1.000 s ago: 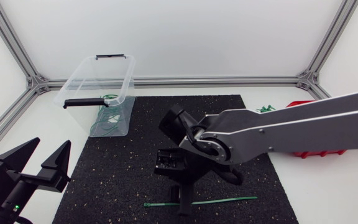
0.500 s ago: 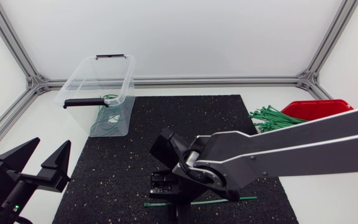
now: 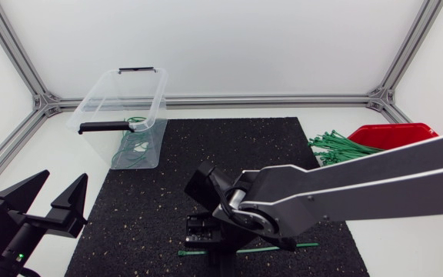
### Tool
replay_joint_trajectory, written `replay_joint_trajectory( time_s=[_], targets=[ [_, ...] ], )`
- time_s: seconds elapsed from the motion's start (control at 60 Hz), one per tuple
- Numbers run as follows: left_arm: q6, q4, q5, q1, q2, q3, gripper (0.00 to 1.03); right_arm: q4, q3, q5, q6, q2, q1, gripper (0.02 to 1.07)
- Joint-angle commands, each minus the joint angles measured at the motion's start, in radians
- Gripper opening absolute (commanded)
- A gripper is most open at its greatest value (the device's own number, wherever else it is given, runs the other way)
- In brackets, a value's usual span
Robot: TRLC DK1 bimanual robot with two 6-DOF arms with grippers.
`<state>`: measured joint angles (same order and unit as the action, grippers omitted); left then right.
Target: Take a green cable tie from the red box, thread the tail through the head to close it, then place it in the transparent bin on the left.
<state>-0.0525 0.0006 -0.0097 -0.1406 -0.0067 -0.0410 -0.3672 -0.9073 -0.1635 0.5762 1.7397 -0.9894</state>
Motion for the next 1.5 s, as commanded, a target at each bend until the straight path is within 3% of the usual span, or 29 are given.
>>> replay_joint_trajectory(
  time_s=[0.0,0.617,0.85,0.983,1.033,1.1,1.267,1.483],
  targets=[
    [-0.001,-0.034,-0.003,-0.005,0.005,0.035,1.00,0.007,0.028,0.004,-0.004,0.054,-0.011,0.10],
    [0.016,-0.034,-0.003,-0.020,0.016,0.035,1.00,-0.087,-0.077,-0.034,-0.001,-0.045,0.052,0.08],
    [0.049,-0.033,-0.001,-0.022,0.011,0.035,0.99,-0.154,-0.143,-0.179,-0.003,-0.043,0.118,0.08],
    [0.049,-0.037,0.011,-0.063,0.039,0.027,0.99,-0.214,-0.194,-0.295,-0.001,-0.048,0.184,0.08],
    [0.051,-0.086,0.014,-0.054,0.093,-0.030,0.99,-0.234,-0.208,-0.329,-0.001,-0.054,0.204,0.08],
    [0.054,-0.109,0.079,-0.014,0.201,-0.091,0.99,-0.256,-0.228,-0.366,-0.003,-0.060,0.227,0.08],
    [0.060,-0.091,0.358,0.150,0.372,-0.152,0.97,-0.292,-0.263,-0.419,-0.004,-0.072,0.264,0.08],
    [0.072,-0.100,0.563,0.187,0.679,-0.319,0.95,-0.332,-0.315,-0.484,-0.007,-0.081,0.310,0.08]
  ],
)
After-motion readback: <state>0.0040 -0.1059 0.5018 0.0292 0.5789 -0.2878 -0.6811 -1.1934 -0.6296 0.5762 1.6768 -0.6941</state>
